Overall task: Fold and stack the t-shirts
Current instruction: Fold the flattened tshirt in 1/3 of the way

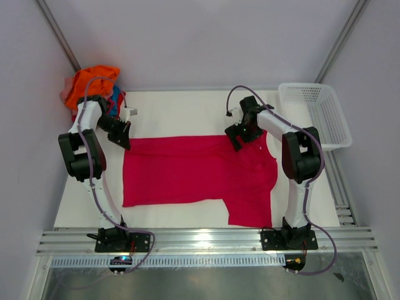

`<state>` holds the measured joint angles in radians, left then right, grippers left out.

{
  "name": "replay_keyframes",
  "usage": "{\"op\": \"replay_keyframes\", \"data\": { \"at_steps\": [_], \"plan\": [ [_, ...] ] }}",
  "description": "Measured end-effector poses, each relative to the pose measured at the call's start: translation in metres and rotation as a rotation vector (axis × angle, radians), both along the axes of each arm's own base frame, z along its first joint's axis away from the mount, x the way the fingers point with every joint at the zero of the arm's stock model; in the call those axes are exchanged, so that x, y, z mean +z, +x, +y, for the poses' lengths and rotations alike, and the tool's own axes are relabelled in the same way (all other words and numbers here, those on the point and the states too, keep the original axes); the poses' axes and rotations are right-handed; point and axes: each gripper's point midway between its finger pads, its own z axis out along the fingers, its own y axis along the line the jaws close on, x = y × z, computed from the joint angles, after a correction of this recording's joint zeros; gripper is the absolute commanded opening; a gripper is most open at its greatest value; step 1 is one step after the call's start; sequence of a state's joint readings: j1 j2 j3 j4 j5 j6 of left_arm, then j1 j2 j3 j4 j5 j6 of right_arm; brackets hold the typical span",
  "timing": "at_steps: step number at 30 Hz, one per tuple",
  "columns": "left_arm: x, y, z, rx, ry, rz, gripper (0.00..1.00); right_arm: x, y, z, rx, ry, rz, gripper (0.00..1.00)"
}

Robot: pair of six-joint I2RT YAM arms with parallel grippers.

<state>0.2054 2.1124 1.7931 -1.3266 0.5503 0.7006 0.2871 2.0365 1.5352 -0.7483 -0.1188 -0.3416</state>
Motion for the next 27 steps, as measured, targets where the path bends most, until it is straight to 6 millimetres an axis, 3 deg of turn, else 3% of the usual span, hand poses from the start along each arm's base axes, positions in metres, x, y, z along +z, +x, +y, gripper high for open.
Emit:
{"op": "replay_keyframes", "data": {
  "at_steps": [5,6,7,9,11,19,27],
  "plan": [
    [-0.004,-0.001,0.010,-0.061,0.049,-0.021,0.13,0.001,0.001,0.000,0.000,-0.001,-0.002,0.99],
    [-0.005,-0.001,0.012,-0.068,0.059,-0.021,0.24,0.002,0.001,0.000,-0.001,-0.002,-0.003,0.99],
    [-0.007,-0.001,0.016,-0.090,0.083,-0.025,0.24,0.002,0.002,0.000,-0.001,-0.004,-0.004,0.99],
    [-0.009,-0.001,0.021,-0.115,0.105,-0.027,0.37,0.003,0.002,-0.001,-0.003,-0.008,-0.006,0.99],
    [-0.011,0.004,0.027,-0.135,0.132,-0.034,0.43,0.003,0.003,-0.002,-0.005,-0.012,-0.009,0.99],
    [-0.030,0.011,0.048,-0.186,0.224,-0.008,0.48,0.018,0.018,0.000,-0.011,-0.013,-0.056,0.99],
    [-0.029,0.017,0.044,-0.153,0.201,-0.007,0.55,0.020,0.020,0.000,-0.012,-0.012,-0.062,0.99]
  ]
}}
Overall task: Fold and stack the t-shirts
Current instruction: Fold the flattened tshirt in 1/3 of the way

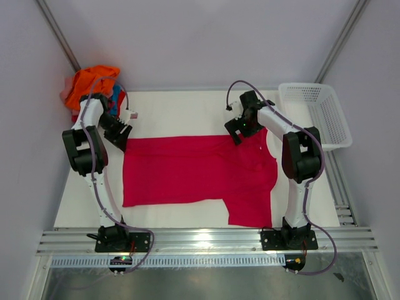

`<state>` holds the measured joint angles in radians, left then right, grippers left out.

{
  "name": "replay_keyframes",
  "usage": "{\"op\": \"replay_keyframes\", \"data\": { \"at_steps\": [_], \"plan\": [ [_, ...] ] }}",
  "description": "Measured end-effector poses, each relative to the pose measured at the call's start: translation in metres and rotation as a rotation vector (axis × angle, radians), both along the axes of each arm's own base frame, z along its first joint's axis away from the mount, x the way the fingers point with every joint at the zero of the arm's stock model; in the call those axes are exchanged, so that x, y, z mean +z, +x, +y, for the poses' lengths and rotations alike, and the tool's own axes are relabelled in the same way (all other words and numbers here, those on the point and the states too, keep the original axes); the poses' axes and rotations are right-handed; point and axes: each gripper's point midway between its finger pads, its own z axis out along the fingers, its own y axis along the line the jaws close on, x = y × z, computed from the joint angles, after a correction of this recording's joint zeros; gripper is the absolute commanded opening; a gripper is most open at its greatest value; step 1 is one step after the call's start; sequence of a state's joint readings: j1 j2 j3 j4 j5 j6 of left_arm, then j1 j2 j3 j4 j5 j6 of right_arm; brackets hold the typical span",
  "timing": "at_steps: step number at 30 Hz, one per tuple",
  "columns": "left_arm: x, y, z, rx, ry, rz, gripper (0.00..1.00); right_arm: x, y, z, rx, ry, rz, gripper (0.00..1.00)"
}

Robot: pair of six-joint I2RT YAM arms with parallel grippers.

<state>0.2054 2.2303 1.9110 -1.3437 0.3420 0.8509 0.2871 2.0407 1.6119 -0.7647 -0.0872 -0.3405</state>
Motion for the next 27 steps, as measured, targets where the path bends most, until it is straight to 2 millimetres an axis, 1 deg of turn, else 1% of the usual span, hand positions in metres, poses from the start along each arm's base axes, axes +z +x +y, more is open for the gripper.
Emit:
{"op": "replay_keyframes", "data": {
  "at_steps": [2,4,5,6,7,8,10,13,19,23,27],
  "plan": [
    [0.006,0.006,-0.001,0.009,-0.008,-0.021,0.56,-0.001,0.000,0.000,0.000,0.000,0.001,0.99],
    [0.015,0.016,-0.001,0.014,-0.012,-0.061,0.57,-0.001,0.000,0.000,0.000,-0.001,0.002,0.99],
    [0.021,0.023,-0.001,0.017,-0.012,-0.088,0.60,-0.001,0.000,0.000,0.000,-0.001,0.002,0.99],
    [0.027,0.030,-0.001,0.024,-0.013,-0.113,0.66,-0.001,0.000,0.000,0.000,0.000,0.002,0.99],
    [0.033,0.036,-0.001,0.030,-0.015,-0.137,0.84,-0.001,0.000,0.000,0.000,0.000,0.003,0.99],
    [0.038,0.041,-0.001,0.033,-0.018,-0.159,0.99,-0.001,0.000,0.000,0.000,0.000,0.003,0.99],
    [0.045,0.044,-0.005,0.076,-0.035,-0.167,0.99,-0.002,-0.001,0.000,0.000,-0.001,0.005,0.99],
    [0.045,0.040,-0.014,0.152,-0.074,-0.133,0.99,-0.005,-0.003,0.000,-0.001,0.000,0.013,0.99],
    [0.025,0.033,-0.030,0.299,-0.147,-0.045,0.99,-0.014,-0.006,0.001,-0.001,0.004,0.037,0.99],
    [0.015,0.036,-0.036,0.347,-0.176,-0.023,0.99,-0.018,-0.007,0.001,-0.001,0.001,0.048,0.99],
    [0.005,0.034,-0.039,0.367,-0.193,0.009,0.99,-0.018,-0.007,0.001,-0.001,0.002,0.048,0.99]
  ]
}}
